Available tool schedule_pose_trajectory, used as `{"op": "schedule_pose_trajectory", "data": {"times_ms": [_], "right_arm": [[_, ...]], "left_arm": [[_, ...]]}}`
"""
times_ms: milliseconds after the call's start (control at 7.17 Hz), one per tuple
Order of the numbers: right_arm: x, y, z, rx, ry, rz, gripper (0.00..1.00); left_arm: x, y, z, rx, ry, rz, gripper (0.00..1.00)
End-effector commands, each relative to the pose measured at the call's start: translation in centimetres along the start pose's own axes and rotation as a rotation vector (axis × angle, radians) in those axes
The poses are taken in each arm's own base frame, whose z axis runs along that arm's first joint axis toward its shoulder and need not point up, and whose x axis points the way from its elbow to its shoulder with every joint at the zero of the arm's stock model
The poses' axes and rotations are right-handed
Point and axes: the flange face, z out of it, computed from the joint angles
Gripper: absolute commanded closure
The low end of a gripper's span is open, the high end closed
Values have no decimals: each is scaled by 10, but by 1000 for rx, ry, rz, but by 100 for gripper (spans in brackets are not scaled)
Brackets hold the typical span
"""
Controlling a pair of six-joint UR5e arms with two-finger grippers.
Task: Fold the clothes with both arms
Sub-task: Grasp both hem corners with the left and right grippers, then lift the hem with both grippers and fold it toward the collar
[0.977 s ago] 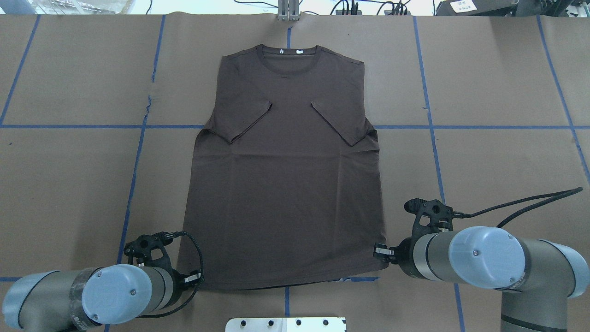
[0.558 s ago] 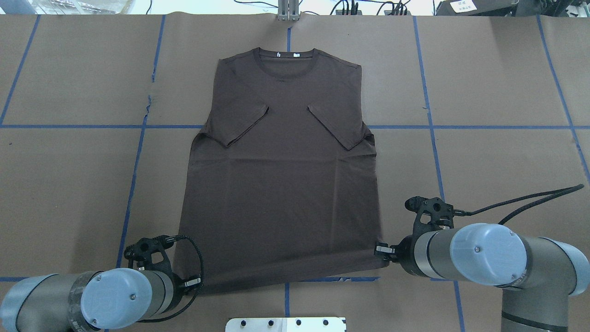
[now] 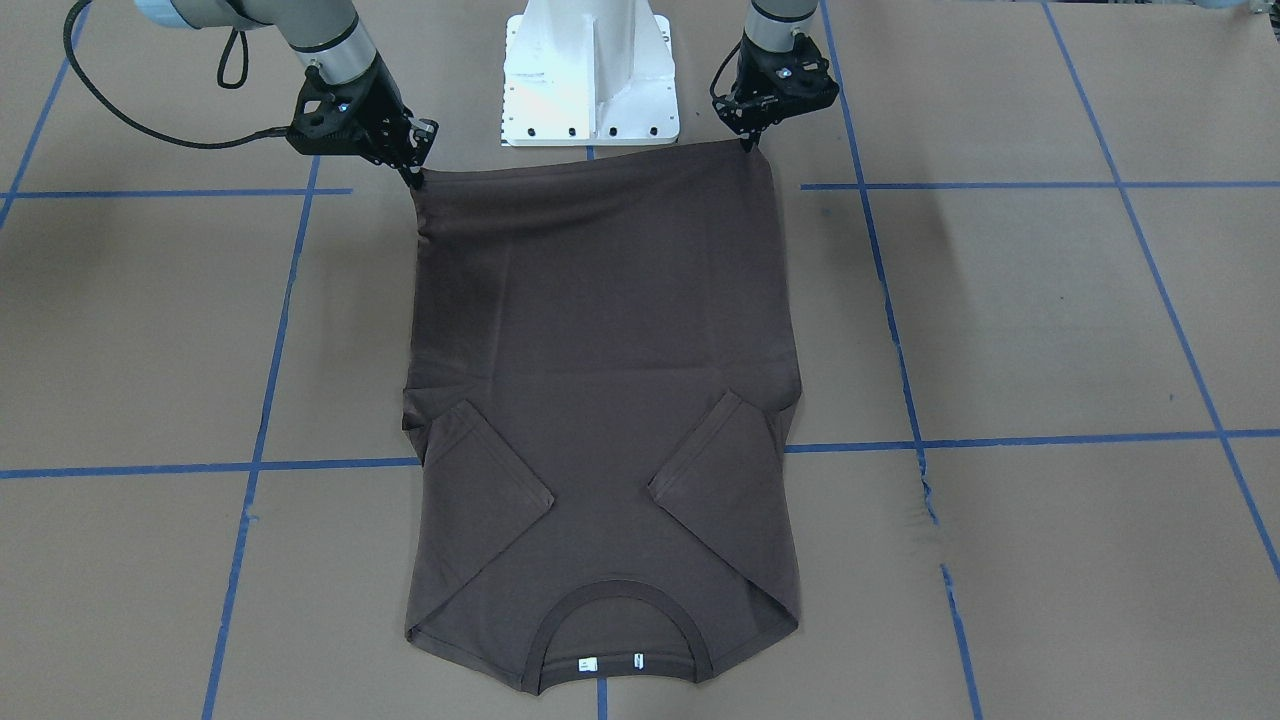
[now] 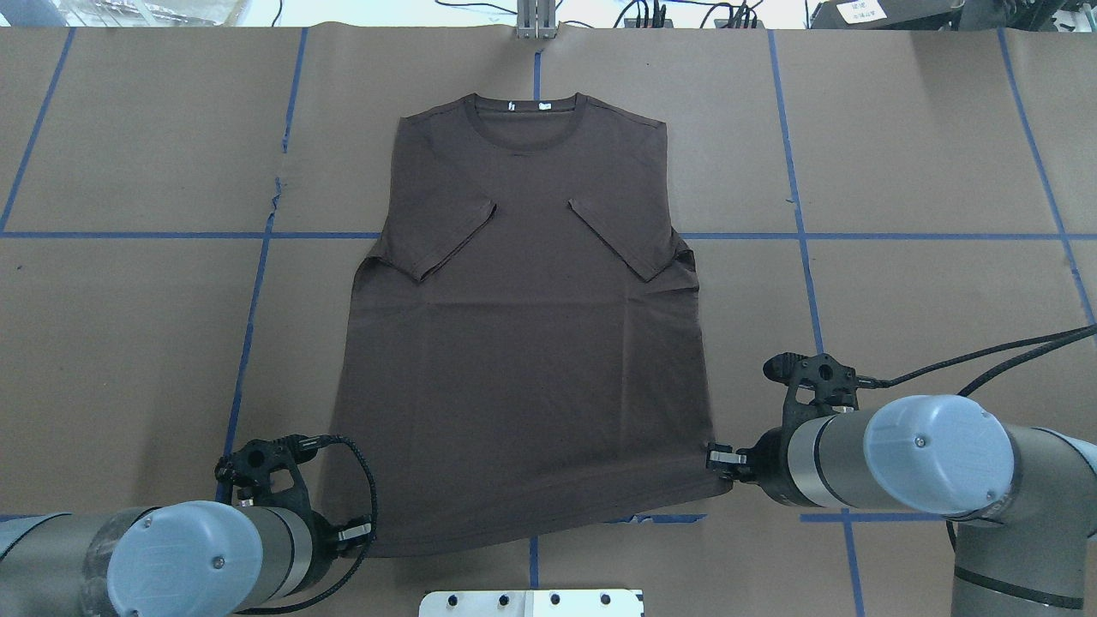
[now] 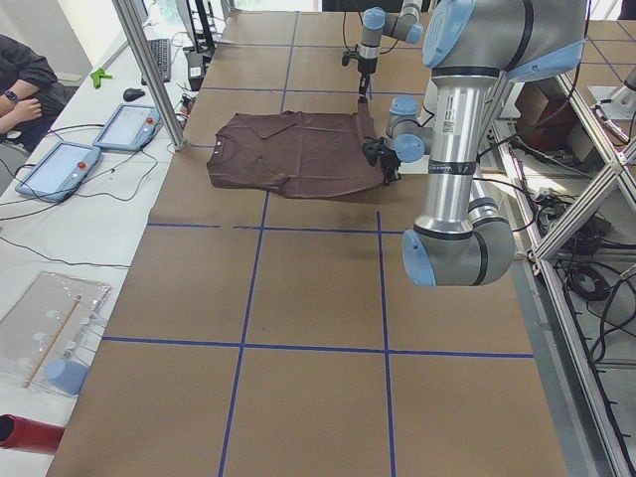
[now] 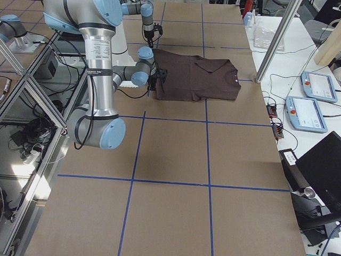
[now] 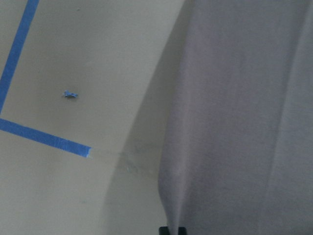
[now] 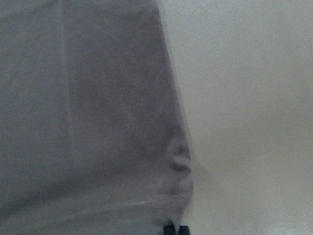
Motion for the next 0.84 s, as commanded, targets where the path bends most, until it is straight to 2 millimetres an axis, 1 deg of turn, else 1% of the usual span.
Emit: {"op": "schedule_pose_trajectory", "data": {"times_ms": [0, 140, 279, 419, 558, 698], "right_arm": [[8, 25, -31, -54, -26, -48, 100], [24, 49, -59, -96, -28, -79, 100], [31, 68, -83, -134, -38, -107, 100], [38, 77, -101, -157, -40, -120, 100], [39, 79, -114, -184, -49, -121, 100], [38, 68, -115, -157, -57, -122, 100]], "left_arm": [[15, 12, -38, -27, 75, 71, 100], [18, 32, -59, -64, 102, 102, 100], [21, 38, -85, -84, 152, 124, 100], [16, 46, -105, -99, 156, 197, 100], [11, 48, -119, -108, 149, 214, 100], [13, 45, -121, -115, 154, 209, 100]]}}
